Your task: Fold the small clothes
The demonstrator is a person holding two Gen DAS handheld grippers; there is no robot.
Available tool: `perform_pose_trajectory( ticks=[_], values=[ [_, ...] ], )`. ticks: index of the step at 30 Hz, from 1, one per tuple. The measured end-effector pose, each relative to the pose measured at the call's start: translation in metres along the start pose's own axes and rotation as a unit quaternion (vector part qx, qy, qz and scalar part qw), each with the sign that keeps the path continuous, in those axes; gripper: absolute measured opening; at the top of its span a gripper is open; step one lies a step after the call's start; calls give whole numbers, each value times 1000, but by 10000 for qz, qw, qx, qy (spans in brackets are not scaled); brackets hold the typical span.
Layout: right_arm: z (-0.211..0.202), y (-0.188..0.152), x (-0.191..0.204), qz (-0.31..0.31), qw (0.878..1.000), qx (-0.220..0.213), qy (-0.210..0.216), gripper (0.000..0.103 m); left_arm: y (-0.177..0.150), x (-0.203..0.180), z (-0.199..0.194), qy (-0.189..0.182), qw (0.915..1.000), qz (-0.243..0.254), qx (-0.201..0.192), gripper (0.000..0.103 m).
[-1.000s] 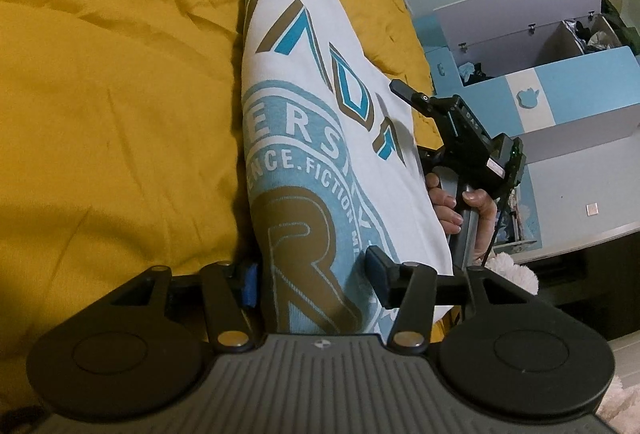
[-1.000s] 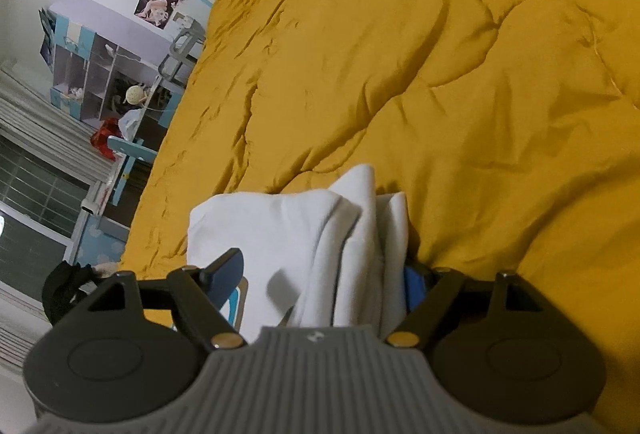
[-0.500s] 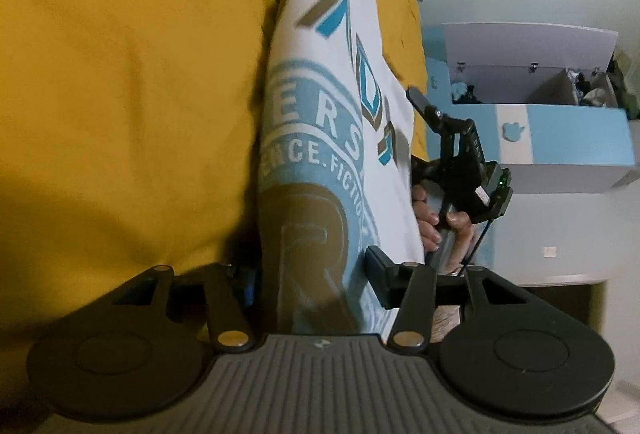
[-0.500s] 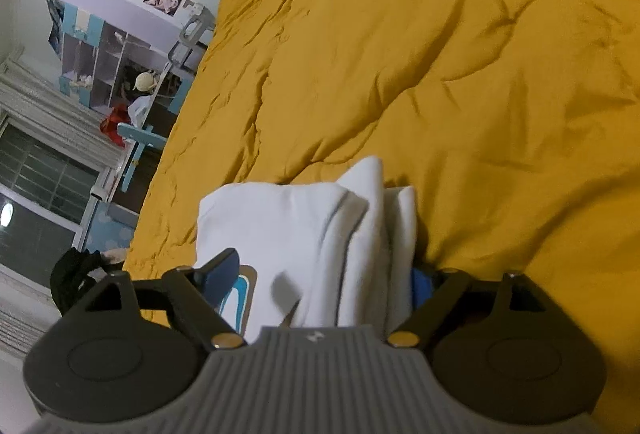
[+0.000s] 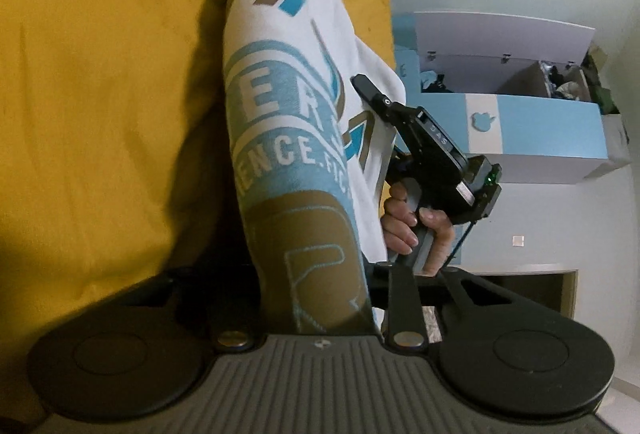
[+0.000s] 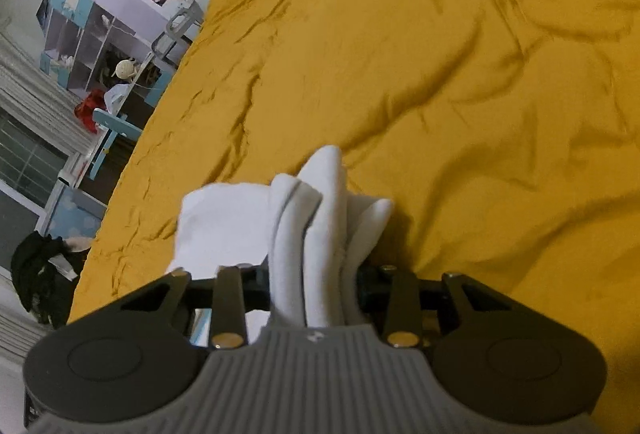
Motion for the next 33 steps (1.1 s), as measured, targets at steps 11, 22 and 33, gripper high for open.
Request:
perform_pose_trajectory(
  ticks=[11, 22, 33],
  values=[
    [-44, -13, 143, -1207, 9911, -380, 404, 27, 16, -56, -79, 60, 9921, 1105, -592, 30],
    [87, -72, 262, -1174, 9802, 199, 1581, 27, -1, -32, -240, 964, 9752, 1016, -1716, 30],
    [236, -130, 230, -1404, 9844, 981, 403, 29, -31, 77, -244, 1055, 9812, -142, -1613, 36]
  ],
)
Point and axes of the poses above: each gripper's, at about its wrist camera, not at the fingertips, and z roughly the way its jaws point, x to its left, y to its top, the point moved 1 cm from there along z, roughly the way its jaws point, and after that the axes turned 13 degrees about z, right-handed, at the moved point
